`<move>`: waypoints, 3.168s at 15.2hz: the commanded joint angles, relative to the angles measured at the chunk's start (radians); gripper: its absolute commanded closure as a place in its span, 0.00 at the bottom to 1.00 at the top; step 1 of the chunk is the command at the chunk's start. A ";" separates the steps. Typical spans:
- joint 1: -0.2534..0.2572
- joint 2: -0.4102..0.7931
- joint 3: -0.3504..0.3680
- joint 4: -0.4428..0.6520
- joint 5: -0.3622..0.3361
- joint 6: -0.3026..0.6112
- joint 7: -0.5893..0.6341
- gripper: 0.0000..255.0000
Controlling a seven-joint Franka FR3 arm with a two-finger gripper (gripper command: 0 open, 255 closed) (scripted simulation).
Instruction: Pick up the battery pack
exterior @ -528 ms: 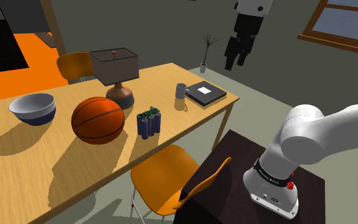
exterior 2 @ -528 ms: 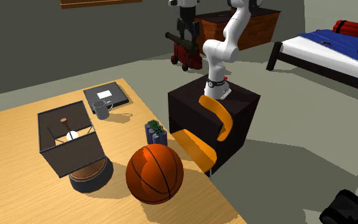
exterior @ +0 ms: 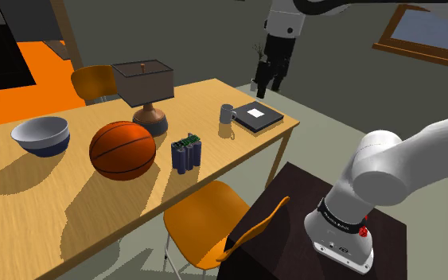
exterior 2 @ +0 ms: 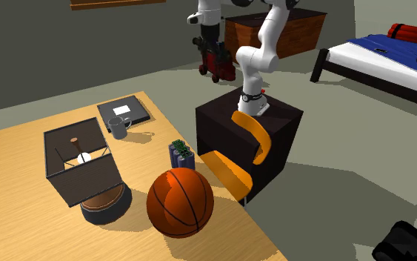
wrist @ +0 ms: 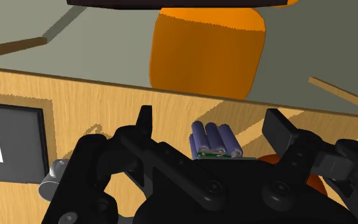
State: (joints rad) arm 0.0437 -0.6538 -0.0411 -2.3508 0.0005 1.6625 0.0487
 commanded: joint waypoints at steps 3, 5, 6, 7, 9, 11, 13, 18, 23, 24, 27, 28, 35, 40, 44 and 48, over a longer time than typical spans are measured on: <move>0.018 0.130 0.005 0.011 0.005 0.114 -0.020 0.00; 0.027 0.200 0.009 0.025 0.009 0.165 -0.028 0.00; 0.031 0.235 0.012 0.034 0.011 0.190 -0.032 0.00; 0.036 0.271 0.014 0.045 0.012 0.213 -0.036 0.00; 0.044 0.344 0.019 0.070 0.015 0.257 -0.045 0.00; 0.051 0.418 0.024 0.099 0.018 0.298 -0.052 0.00; 0.059 0.493 0.030 0.134 0.020 0.334 -0.060 0.00; 0.075 0.681 0.046 0.241 0.021 0.406 -0.076 0.00; 0.091 0.871 0.062 0.378 0.015 0.450 -0.089 0.00; 0.095 0.909 0.065 0.409 0.012 0.456 -0.091 0.00; 0.106 1.025 0.073 0.510 0.005 0.465 -0.097 0.00; 0.109 1.064 0.075 0.547 0.002 0.466 -0.099 0.00; 0.126 1.239 0.083 0.694 -0.011 0.486 -0.106 0.00; 0.127 1.276 0.082 0.687 -0.012 0.529 -0.105 0.00; 0.126 1.274 0.082 0.687 -0.012 0.528 -0.106 1.00; 0.127 1.276 0.082 0.689 -0.012 0.527 -0.106 1.00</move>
State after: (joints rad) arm 0.1702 0.6212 0.0410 -1.6607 -0.0115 2.1902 -0.0574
